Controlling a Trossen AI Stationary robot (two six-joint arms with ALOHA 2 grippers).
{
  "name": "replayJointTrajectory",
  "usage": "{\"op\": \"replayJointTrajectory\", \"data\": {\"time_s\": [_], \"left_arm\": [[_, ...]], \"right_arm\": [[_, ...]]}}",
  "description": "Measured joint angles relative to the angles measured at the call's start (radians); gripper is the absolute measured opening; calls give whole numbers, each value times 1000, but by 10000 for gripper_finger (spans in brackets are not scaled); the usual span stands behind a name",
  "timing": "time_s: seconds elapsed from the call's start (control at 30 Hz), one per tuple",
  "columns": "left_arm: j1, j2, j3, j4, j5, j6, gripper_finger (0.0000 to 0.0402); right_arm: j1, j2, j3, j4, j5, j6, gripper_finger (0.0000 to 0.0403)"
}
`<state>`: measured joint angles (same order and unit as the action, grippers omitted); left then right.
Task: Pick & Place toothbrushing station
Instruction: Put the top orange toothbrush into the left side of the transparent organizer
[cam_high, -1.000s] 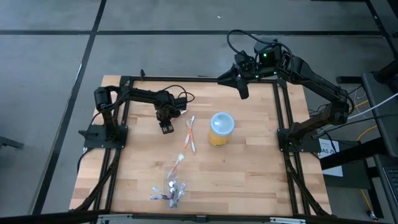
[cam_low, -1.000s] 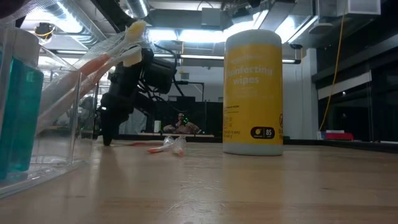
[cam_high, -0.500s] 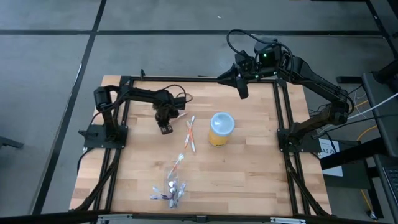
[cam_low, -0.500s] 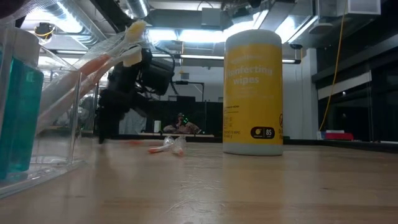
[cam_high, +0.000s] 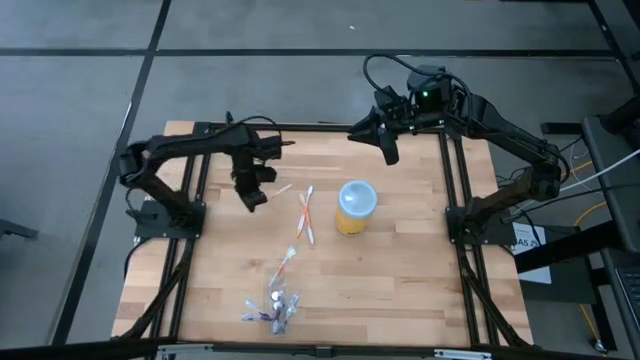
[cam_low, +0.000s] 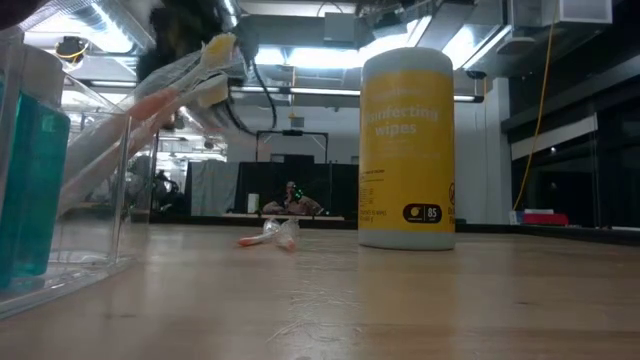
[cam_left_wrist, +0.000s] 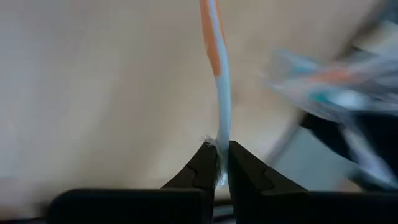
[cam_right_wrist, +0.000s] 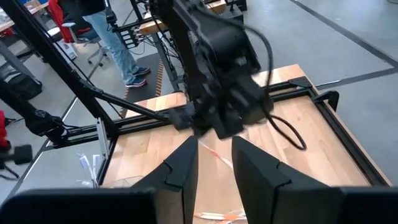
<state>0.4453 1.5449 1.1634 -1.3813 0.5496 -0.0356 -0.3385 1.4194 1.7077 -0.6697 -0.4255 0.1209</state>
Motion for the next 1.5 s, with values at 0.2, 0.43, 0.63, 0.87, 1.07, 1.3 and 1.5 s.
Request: {"op": "replayJointTrajectory", "data": {"time_s": [0.2, 0.43, 0.63, 0.87, 1.07, 1.3, 1.5], "left_arm": [[-42, -127, 48, -190, 210, -47, 16], [-240, -221, 48, -188, 413, -283, 16], [-426, -232, 48, -189, 448, -441, 16], [-595, -232, 48, -129, 600, -637, 15], [-658, -195, 49, 47, 703, -818, 15], [-657, -61, 49, 95, 707, -818, 15], [-661, 9, 49, 169, 708, -815, 15]], "right_arm": [[9, 0, 0, -1, 0, -25, 100], [9, -4, 0, -30, 0, -59, 100], [9, -8, 0, -52, 0, -77, 100], [9, -10, 0, -54, -24, -95, 100], [9, -10, 0, -54, -35, -122, 100], [9, -10, 0, -68, -39, -156, 100], [9, -10, 0, -111, -52, -182, 100]]}}
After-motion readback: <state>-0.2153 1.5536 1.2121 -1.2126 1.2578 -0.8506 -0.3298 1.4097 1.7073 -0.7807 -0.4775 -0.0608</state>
